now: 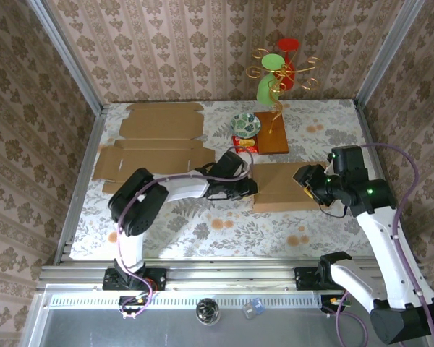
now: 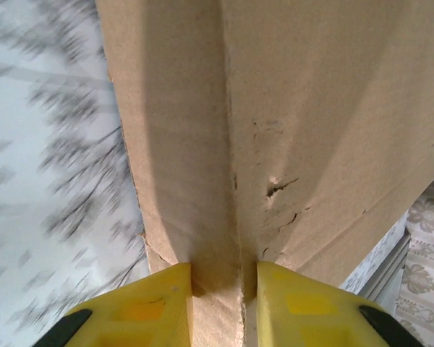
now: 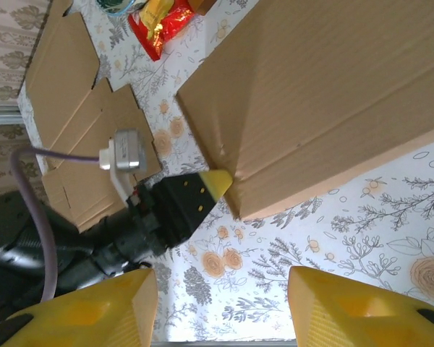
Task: Fold the paper box
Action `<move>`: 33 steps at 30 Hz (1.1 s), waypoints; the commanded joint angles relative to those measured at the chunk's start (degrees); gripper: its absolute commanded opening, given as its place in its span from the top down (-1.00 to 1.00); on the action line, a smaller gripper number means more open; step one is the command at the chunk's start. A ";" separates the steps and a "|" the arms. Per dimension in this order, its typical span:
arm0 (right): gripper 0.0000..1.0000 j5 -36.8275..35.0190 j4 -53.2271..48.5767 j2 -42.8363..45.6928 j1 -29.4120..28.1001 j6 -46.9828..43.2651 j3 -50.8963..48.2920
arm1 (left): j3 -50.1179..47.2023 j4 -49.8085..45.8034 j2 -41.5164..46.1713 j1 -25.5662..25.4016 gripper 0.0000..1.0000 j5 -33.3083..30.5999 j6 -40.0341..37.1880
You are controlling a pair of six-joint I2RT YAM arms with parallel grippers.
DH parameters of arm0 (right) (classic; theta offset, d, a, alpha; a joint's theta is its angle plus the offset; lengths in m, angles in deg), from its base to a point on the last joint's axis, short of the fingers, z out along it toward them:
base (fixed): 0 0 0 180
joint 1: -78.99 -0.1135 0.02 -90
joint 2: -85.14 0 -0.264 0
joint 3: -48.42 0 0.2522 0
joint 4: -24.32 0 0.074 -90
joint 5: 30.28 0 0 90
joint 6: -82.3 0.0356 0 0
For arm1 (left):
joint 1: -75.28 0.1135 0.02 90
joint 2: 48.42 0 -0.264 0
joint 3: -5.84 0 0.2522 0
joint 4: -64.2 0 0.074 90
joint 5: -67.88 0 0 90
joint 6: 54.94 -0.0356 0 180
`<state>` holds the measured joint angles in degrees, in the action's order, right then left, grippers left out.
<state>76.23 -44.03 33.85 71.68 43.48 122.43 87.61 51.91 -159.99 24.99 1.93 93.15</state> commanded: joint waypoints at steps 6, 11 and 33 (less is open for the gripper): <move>-0.05 -1.84 -4.29 1.42 0.32 -0.53 4.07 | 13.22 3.16 -11.14 -2.24 0.54 -0.65 2.56; -0.07 -1.23 -4.76 1.62 0.37 -1.12 4.47 | 18.74 5.20 -15.58 -2.85 0.49 -0.59 3.94; -0.14 -0.50 9.08 0.13 -4.45 6.15 -1.84 | -11.54 -17.68 24.45 16.36 0.06 -10.47 -11.08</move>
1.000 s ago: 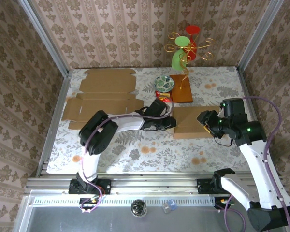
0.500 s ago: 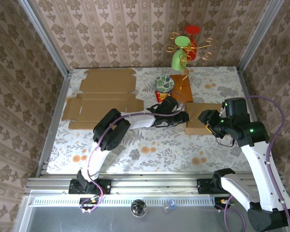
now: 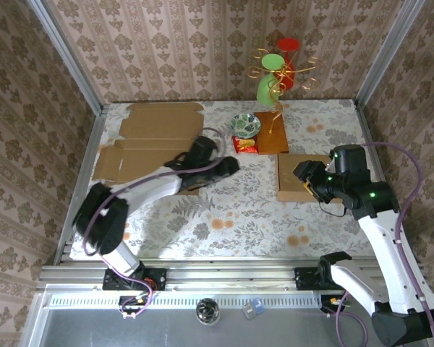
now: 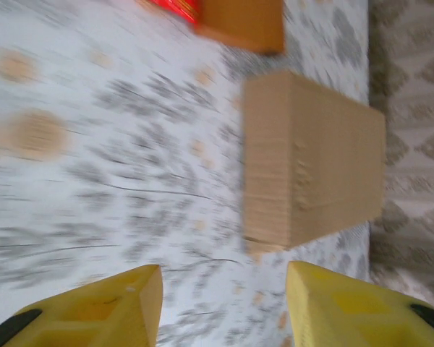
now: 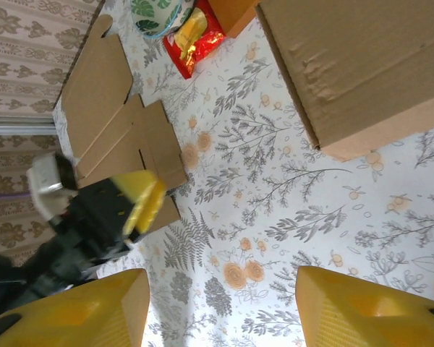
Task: Fold the paper box
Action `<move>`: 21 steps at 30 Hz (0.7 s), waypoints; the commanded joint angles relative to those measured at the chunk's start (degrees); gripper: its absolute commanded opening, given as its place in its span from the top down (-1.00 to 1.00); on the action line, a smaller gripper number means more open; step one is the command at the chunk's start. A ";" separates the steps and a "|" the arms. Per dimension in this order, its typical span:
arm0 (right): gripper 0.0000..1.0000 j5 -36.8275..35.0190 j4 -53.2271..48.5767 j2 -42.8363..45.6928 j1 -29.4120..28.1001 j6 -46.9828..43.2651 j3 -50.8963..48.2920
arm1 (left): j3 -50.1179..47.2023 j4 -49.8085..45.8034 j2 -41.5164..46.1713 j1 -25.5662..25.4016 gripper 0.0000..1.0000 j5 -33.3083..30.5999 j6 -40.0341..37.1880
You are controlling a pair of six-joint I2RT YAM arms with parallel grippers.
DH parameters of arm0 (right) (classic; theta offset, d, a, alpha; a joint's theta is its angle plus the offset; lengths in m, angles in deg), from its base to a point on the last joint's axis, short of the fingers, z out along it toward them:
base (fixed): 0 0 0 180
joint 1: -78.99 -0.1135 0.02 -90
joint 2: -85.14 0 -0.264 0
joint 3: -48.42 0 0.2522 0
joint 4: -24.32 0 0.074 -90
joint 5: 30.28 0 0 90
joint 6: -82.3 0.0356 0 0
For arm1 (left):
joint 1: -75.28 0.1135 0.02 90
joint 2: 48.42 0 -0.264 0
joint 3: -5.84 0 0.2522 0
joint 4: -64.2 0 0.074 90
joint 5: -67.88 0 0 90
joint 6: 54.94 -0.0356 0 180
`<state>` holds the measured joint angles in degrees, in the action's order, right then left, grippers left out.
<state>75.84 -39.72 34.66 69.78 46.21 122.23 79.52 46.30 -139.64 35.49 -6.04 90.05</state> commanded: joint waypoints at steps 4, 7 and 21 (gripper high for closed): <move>-0.13 -2.08 10.53 -2.74 -8.41 7.74 -4.04 | -6.01 -25.74 8.90 23.35 0.14 -4.71 -19.91; -0.13 -3.29 15.02 -3.78 -11.93 11.33 -6.19 | -6.35 -28.86 7.03 34.43 0.20 -3.51 -26.73; -0.14 -15.35 38.98 -4.87 -24.44 32.28 -21.89 | -19.30 -16.63 1.12 35.28 0.38 -2.27 -21.73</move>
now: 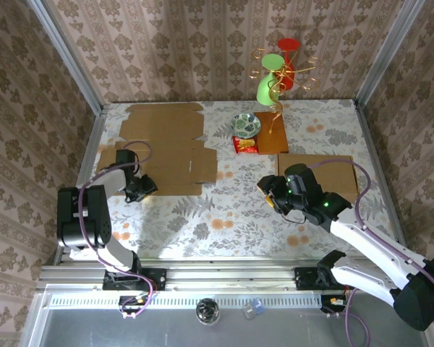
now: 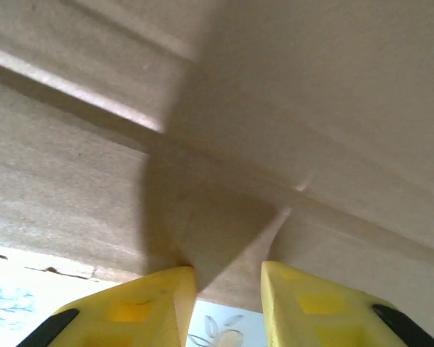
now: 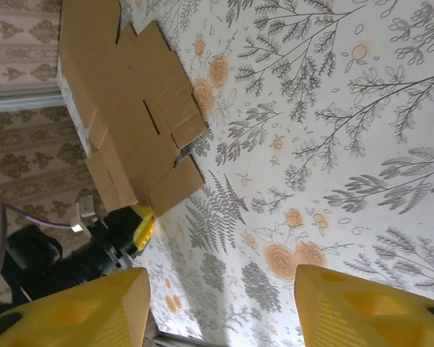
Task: Fold the paper box
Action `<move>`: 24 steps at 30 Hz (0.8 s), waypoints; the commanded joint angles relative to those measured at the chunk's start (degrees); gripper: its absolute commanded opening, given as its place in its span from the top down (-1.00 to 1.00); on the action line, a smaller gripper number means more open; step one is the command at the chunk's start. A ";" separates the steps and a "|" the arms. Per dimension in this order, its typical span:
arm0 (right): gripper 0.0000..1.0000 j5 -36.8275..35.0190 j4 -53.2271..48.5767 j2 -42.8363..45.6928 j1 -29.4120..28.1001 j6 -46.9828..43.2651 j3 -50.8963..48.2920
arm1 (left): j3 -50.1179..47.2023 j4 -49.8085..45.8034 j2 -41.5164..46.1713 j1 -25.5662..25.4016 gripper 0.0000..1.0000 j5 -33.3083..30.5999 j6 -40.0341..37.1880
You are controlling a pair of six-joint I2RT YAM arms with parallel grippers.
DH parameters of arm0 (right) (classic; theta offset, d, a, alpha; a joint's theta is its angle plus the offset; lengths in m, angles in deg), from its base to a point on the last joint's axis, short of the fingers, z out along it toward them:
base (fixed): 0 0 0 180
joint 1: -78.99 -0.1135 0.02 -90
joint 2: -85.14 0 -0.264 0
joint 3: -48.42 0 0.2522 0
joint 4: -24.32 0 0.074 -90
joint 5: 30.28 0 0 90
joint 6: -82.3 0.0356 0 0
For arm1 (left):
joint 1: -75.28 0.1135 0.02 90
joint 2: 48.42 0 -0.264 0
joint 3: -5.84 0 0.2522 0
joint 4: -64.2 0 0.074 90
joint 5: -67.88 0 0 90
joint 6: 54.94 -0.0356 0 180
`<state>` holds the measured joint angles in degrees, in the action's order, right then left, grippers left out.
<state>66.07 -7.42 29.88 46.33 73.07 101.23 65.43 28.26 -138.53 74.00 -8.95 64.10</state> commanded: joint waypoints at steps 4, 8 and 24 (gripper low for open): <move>-0.15 -6.99 12.02 -0.85 -1.26 10.08 -4.77 | -12.46 6.86 3.75 -12.46 0.43 -0.07 15.39; -0.17 -8.78 17.13 -2.39 -1.71 13.17 -8.09 | -18.85 11.95 10.92 -24.25 0.51 -3.65 31.52; -0.13 -9.34 30.79 -16.62 -1.35 11.42 -8.68 | -11.74 6.54 23.55 -31.08 0.35 -1.62 38.72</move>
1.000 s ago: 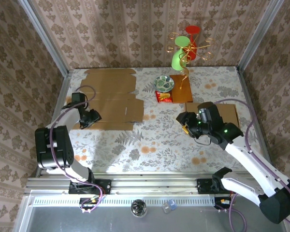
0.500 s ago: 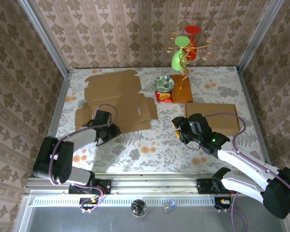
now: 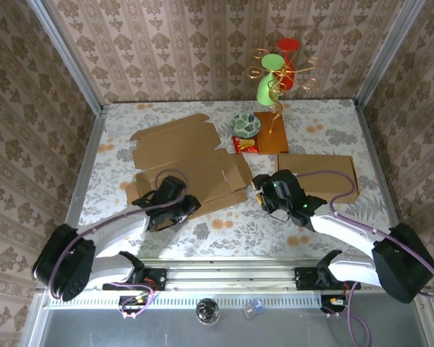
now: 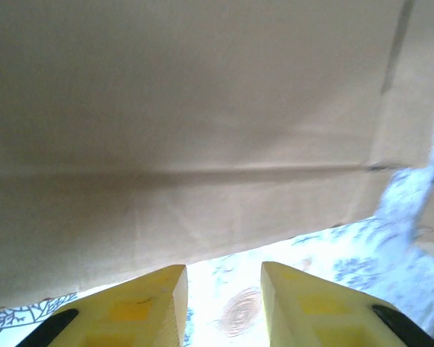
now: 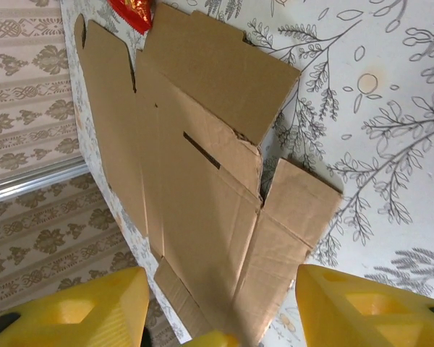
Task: Fold the paper box
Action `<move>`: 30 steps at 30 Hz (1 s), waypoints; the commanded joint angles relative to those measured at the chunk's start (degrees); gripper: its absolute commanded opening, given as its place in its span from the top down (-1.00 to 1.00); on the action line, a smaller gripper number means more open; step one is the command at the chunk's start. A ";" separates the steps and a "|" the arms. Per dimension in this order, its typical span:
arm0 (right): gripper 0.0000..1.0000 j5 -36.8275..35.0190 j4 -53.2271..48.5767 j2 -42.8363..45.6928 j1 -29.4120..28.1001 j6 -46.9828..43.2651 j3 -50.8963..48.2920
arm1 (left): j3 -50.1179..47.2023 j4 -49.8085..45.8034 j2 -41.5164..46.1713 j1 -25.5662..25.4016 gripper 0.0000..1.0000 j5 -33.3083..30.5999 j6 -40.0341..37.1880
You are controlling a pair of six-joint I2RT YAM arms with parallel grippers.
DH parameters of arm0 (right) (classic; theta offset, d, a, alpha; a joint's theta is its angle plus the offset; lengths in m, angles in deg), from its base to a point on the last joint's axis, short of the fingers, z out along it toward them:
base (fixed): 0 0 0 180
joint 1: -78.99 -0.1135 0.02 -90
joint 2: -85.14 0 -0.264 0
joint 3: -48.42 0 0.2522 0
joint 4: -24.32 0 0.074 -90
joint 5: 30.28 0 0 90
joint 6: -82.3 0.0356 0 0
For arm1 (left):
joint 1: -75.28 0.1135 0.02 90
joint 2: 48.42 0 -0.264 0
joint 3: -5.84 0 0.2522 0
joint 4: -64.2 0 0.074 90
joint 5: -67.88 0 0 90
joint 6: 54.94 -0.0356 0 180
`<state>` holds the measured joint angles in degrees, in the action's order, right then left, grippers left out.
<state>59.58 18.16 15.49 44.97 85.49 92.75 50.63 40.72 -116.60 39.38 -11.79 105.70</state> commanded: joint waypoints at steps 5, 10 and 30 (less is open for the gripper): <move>-0.04 -0.09 12.60 -11.09 0.75 -3.55 1.61 | 6.48 -9.65 -2.54 15.45 0.35 5.94 -13.50; -0.02 1.15 18.56 -18.52 1.15 -5.79 3.56 | 11.31 -13.26 -9.66 20.63 0.35 5.70 -23.64; 0.09 -1.40 32.34 -31.16 2.99 -3.16 3.19 | 11.06 -13.84 -20.04 23.09 0.39 3.01 -33.61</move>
<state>60.48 47.16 -14.21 47.57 80.96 95.87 61.82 28.88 -134.94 62.35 -7.33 74.33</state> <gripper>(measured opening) 0.457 0.304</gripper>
